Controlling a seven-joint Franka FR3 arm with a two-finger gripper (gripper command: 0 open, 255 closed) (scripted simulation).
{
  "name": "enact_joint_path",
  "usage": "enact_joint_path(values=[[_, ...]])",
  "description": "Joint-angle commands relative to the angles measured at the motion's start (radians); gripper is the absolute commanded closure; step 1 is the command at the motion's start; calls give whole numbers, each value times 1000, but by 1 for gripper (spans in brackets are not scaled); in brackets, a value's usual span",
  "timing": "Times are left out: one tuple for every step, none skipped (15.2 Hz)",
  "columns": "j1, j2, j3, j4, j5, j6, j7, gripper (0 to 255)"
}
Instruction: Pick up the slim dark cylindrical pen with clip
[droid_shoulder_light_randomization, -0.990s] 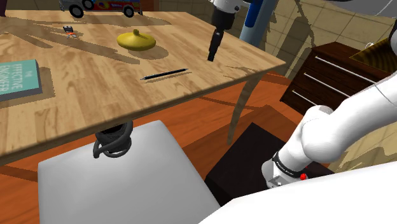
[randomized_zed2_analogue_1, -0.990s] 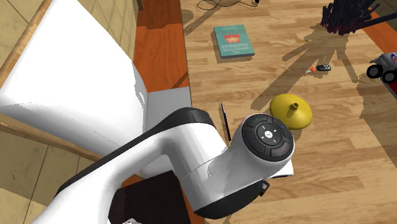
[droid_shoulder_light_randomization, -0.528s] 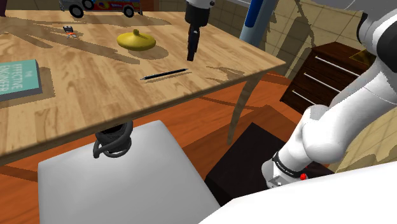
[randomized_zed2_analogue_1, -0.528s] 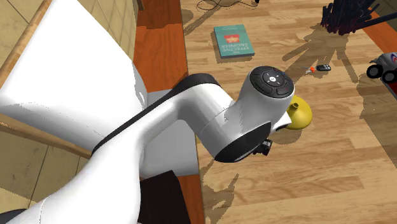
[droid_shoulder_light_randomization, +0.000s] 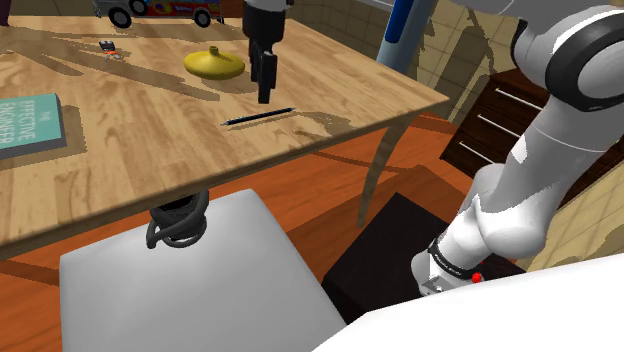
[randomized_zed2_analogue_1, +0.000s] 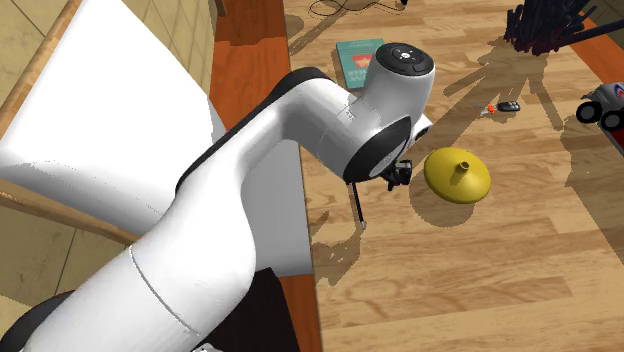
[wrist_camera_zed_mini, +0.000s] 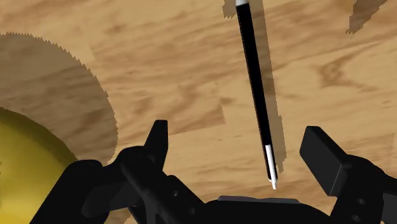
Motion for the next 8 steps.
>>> enact_joint_path(values=[[23, 56, 22, 75, -9, -23, -32, 0], [35, 81, 33, 108, -14, -34, -47, 0], [47, 105, 44, 140, -19, -44, -63, 0], [59, 129, 55, 173, -25, -55, -78, 0], [72, 153, 65, 205, -31, -66, -93, 0], [86, 176, 76, 238, -38, -78, -108, 0], [89, 181, 78, 245, -39, -80, -111, 0], [87, 176, 78, 224, -38, -65, -111, 0]])
